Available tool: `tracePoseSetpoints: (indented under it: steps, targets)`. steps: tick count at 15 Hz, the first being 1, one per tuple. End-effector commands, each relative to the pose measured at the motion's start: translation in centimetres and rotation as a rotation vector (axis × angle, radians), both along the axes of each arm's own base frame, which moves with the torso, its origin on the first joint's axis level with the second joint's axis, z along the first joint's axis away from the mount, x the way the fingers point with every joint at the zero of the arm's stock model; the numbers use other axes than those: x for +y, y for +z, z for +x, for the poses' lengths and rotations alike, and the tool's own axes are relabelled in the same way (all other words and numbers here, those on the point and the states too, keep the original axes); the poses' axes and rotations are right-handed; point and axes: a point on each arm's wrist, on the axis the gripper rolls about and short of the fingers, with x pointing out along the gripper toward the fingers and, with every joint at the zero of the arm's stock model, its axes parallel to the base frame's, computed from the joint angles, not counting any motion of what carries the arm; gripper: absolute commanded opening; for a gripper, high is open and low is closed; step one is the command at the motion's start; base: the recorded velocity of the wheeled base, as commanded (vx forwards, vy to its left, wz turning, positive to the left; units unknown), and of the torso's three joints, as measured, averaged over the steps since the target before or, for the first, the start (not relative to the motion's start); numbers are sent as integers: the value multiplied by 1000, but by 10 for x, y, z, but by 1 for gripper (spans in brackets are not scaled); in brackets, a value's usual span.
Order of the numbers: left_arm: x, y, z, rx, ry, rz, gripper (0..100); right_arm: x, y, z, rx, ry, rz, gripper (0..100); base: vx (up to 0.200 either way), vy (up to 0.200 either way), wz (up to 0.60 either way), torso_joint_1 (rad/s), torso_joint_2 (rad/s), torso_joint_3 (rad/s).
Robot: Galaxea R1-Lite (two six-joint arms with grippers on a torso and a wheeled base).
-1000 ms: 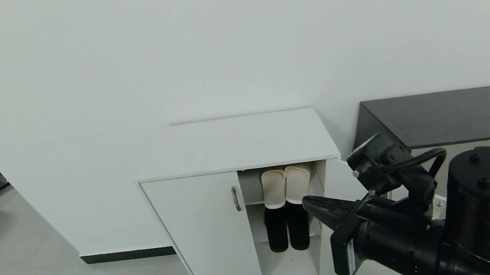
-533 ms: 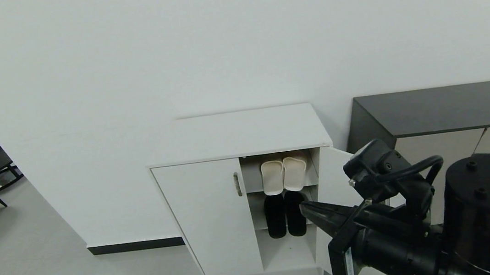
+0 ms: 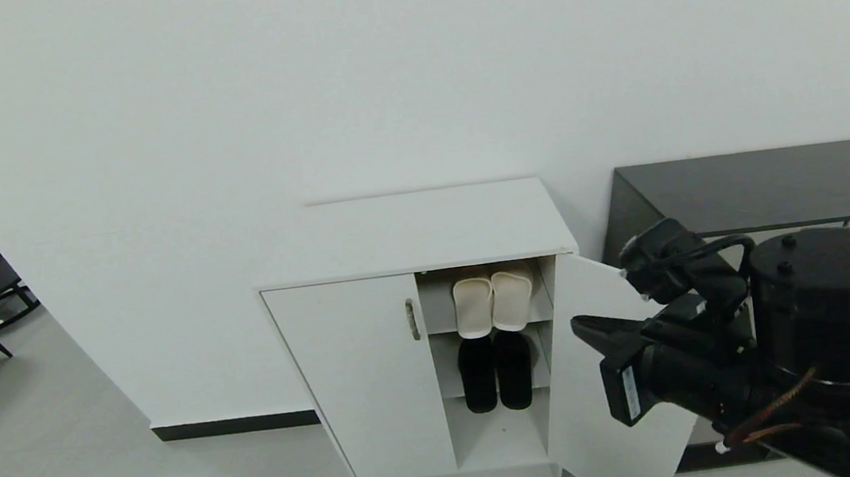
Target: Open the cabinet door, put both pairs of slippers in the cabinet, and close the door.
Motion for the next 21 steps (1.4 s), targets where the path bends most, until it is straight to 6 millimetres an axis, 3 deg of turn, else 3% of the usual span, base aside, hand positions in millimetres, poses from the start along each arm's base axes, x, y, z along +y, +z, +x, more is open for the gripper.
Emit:
tracePoseSetpoints:
  steps: [1,4,10,16,21]
  targets:
    - [0,0,0,-1,-1,0,0,-20,-9,27,12,-114,-57,0,0,0,0,0,0,0]
    - [0,0,0,-1,-1,-2,0,-58,-26,71,42,-295,-143,0,0,0,0,0,0,0]
    - [0,0,0,-1,-1,-2,0,-117,-49,130,105,-532,-192,0,0,0,0,0,0,0]
    - [0,0,0,-1,1,-2,0,-149,-66,156,145,-627,-229,0,0,0,0,0,0,0]
    - [0,0,0,0,1,-3,0,-154,-81,167,177,-642,-242,0,0,0,0,0,0,0]
